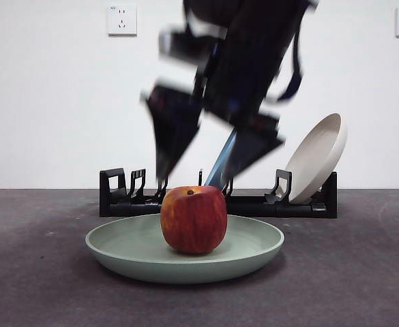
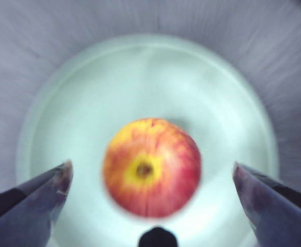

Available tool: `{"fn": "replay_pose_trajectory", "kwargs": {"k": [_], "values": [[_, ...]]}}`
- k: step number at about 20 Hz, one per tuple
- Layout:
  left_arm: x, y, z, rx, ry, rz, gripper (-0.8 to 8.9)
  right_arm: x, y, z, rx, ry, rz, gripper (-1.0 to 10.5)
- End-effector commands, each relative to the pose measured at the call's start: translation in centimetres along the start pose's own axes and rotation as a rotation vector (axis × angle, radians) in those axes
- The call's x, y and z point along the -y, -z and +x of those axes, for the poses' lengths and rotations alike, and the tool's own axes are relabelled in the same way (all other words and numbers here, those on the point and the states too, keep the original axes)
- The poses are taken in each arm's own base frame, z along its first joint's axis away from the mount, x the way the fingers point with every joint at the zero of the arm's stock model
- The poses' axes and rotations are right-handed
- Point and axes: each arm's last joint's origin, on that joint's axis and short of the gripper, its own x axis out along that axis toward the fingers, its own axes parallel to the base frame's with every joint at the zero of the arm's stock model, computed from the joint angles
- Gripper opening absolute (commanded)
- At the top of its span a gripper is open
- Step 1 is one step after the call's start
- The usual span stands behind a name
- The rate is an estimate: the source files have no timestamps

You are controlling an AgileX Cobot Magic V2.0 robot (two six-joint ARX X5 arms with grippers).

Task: Take the green plate from the plate rack,put the plate on the table,take the apple from the table,put the apple in the plate

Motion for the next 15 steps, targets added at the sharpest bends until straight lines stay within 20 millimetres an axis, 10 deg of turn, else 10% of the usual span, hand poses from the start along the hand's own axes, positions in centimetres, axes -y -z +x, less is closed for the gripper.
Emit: {"fn": "replay_pose_trajectory", "kwargs": {"k": [1,9,15], "values": [[-0.1,0.0,0.0,0.002,-0.004,-0.009,3.77,-0.3,0.4,-3.9,0.031,0.001,0.017,6.3],[0.2,0.0,0.0,-0.005,0.068,-0.009,3.76,-1.3,6.8,-16.6,-0.066,-0.089,0.068,6.3],[0.3,0.2,-0.1,-0.031,0.134,-0.006,3.76,-1.8,9.7,-20.3,-0.049,-0.164,0.089,6.3]]}}
